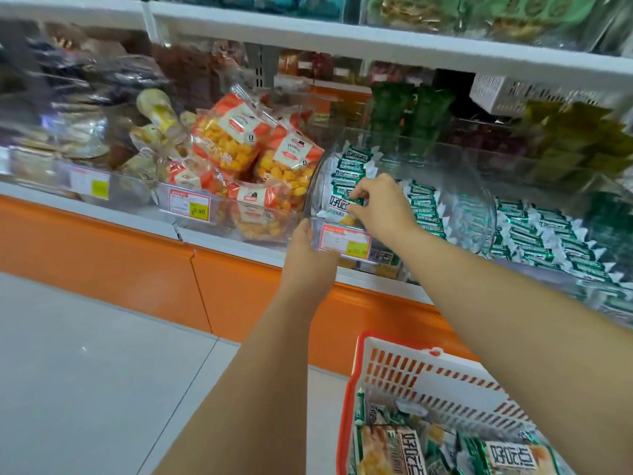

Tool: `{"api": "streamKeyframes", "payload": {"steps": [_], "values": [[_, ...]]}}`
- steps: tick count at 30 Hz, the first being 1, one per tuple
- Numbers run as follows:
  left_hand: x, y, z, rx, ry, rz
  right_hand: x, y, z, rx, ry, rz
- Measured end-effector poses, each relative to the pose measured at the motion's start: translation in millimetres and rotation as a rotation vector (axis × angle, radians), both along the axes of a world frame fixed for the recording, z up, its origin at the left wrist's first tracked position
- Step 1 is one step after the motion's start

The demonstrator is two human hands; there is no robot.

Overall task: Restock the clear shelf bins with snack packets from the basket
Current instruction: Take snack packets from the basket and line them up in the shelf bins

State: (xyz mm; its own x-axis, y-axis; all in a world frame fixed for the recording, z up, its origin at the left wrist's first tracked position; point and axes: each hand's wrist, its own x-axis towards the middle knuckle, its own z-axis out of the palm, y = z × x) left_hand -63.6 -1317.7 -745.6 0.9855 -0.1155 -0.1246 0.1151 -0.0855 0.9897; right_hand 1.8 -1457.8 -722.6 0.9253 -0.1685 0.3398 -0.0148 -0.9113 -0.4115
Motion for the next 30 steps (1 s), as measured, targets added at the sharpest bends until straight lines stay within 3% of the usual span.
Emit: {"api": "streamKeyframes", "payload": {"steps": [5,12,15,20,26,30], "values": [[-13,-5,8,0.093,-0.059,0.01,-17,-7,9,-0.091,0.12,0.042],[-44,-31,-8,0.184,-0.33,0.29,-86,-31,-5,-0.041,-0.236,0.173],[-65,-57,-29,0.211,-0.365,0.218,-115,-52,-17,0.006,-0.249,0.258],[-94,-95,-89,0.302,-0.222,0.057,-159,-93,-58,0.071,-0.083,0.28],[-109,-120,-160,0.395,0.028,-0.073,-198,-148,-149,0.169,0.322,0.152],[-111,-128,-213,0.646,0.184,-0.32,-214,-168,-215,0.135,0.598,0.089]]}}
